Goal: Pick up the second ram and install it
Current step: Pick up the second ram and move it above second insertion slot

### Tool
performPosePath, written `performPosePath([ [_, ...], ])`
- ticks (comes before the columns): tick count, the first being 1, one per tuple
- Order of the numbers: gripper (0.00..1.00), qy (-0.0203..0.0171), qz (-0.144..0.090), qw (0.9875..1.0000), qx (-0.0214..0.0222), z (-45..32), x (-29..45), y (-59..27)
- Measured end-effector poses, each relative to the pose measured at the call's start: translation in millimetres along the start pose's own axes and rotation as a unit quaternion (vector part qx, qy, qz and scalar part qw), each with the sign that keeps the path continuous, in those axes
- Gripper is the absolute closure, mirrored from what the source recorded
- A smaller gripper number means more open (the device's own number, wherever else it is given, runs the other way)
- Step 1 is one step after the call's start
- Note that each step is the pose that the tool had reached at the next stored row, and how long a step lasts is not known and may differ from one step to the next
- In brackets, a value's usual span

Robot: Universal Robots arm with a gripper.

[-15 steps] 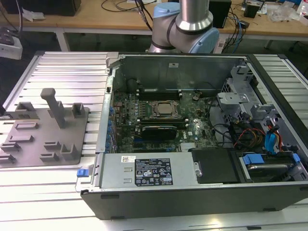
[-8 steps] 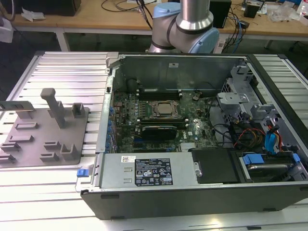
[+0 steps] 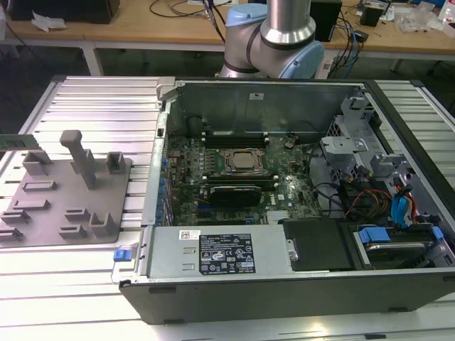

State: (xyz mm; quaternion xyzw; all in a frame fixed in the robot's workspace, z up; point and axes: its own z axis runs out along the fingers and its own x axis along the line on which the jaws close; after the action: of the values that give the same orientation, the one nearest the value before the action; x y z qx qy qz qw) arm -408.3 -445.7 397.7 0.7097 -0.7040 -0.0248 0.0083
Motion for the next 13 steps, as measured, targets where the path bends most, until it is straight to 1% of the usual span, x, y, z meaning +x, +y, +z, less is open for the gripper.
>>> performPosePath([
  [2,0.91,0.0001,0.0,1.0,0.0,-8.1,-0.2,0.4],
  [3,0.91,0.0002,0.0,1.0,0.0,-10.6,-0.2,0.5],
  [4,0.91,0.0003,0.0,1.0,0.0,-17.0,-0.4,0.8],
  [6,0.91,0.0003,0.0,1.0,0.0,-25.8,-0.6,1.2],
  [9,0.91,0.0002,0.0,1.0,0.0001,-33.2,-0.8,1.6],
  [12,0.91,0.0003,0.0,1.0,0.0,-43.6,-1.0,2.1],
  [13,0.91,0.0003,0.0,1.0,0.0001,-43.6,-1.0,2.0],
])
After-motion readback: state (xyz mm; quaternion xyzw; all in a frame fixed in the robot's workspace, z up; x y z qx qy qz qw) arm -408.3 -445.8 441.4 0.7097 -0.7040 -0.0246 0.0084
